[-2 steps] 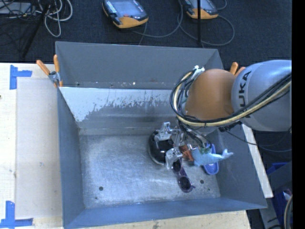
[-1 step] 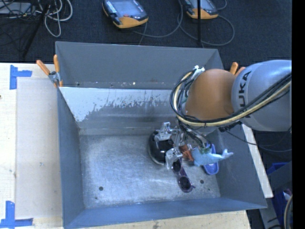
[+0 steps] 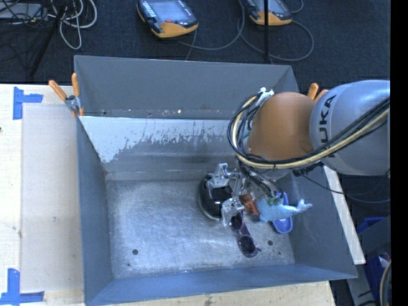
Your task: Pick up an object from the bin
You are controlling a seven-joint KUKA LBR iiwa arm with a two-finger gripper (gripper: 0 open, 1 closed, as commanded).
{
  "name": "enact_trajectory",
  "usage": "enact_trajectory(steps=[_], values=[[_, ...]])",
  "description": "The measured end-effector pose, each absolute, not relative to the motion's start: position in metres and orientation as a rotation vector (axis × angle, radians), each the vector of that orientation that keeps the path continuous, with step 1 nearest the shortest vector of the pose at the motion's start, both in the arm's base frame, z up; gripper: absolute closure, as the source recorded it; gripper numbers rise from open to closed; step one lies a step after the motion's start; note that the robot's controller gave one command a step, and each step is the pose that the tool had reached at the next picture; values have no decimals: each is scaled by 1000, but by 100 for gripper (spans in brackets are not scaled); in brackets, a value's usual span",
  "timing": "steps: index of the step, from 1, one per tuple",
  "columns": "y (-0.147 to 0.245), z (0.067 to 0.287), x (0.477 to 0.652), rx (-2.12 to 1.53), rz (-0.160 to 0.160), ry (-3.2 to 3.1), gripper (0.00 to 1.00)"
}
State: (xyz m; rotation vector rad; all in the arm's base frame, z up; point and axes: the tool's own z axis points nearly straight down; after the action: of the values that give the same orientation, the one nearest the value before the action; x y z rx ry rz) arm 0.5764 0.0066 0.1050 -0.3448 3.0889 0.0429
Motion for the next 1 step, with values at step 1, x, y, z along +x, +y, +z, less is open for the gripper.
enact_trajectory(steps=[1], values=[[7, 105, 576, -344, 43, 3089, 100]])
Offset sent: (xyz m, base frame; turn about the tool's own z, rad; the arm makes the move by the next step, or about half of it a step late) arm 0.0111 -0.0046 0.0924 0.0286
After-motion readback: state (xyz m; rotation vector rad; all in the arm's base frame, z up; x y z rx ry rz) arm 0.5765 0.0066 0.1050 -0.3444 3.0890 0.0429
